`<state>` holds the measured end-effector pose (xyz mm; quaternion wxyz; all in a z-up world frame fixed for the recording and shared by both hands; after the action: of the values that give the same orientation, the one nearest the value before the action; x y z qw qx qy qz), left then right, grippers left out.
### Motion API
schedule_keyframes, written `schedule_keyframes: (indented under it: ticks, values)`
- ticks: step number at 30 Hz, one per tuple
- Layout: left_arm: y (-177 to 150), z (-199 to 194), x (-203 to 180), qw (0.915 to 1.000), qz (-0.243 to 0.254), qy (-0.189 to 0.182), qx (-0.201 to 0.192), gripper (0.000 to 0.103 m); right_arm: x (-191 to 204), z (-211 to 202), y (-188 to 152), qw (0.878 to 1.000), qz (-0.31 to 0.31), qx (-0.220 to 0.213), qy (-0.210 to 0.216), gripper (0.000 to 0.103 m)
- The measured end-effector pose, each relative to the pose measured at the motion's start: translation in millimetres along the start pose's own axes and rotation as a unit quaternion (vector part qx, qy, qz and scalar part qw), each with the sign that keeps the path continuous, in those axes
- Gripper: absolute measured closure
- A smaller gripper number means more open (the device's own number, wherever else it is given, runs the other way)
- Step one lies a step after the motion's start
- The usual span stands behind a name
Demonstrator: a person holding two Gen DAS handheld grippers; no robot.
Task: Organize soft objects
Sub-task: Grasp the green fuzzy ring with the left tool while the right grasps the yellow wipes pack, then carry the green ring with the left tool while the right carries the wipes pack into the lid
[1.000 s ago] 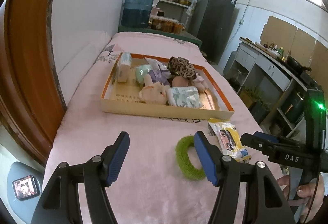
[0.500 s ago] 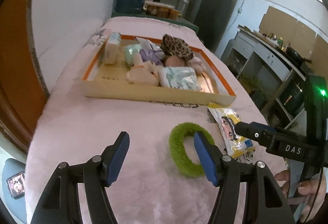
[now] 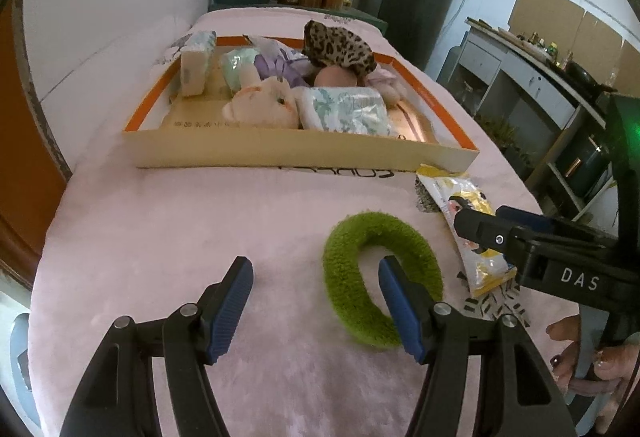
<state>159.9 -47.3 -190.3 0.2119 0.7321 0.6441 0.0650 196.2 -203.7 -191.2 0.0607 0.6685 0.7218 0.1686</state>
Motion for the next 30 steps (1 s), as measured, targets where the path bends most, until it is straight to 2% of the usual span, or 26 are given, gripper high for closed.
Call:
schedule_keyframes:
  ticks: [13,16,18,20,21,24,30]
  values:
    - [2,11,-4,0.9992,0.016,0.034,0.01,0.039,3,14,2,0.998,-0.016,0.007,-0.052,0.028]
    - [2,10,-3,0.999,0.011,0.042,0.006,0.047,5,16,1,0.998,-0.023,0.007,-0.061,0.028]
    - [1,9,0,0.9992,0.004,0.039,0.003,0.061,5,17,0,0.998,-0.025,0.008,-0.061,0.028]
    - [2,8,3,0.9993,-0.002,0.037,0.002,0.069,5,20,-2,0.998,-0.025,0.013,-0.057,0.029]
    - [1,8,5,0.9993,-0.004,0.038,0.002,0.076,5,19,-2,0.998,-0.027,0.012,-0.057,0.032]
    - [0,7,6,0.9993,-0.004,0.036,0.0,0.085,8,18,-4,0.998,-0.033,0.006,-0.058,0.038]
    - [0,5,4,0.9994,-0.003,0.035,-0.005,0.089,6,14,-8,0.999,-0.03,0.004,-0.044,0.042]
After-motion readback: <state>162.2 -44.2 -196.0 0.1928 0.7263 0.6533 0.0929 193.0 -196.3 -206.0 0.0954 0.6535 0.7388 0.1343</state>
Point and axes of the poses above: each gripper's, at about its wrist camera, not at the fingertips, and z roughly the way its jaws point, x to its left, y to its top, the point moved 7 cm from there along z, roughly the way its jaws point, and after that the axes turned 15 degrees about x, right-handed, at the moved point
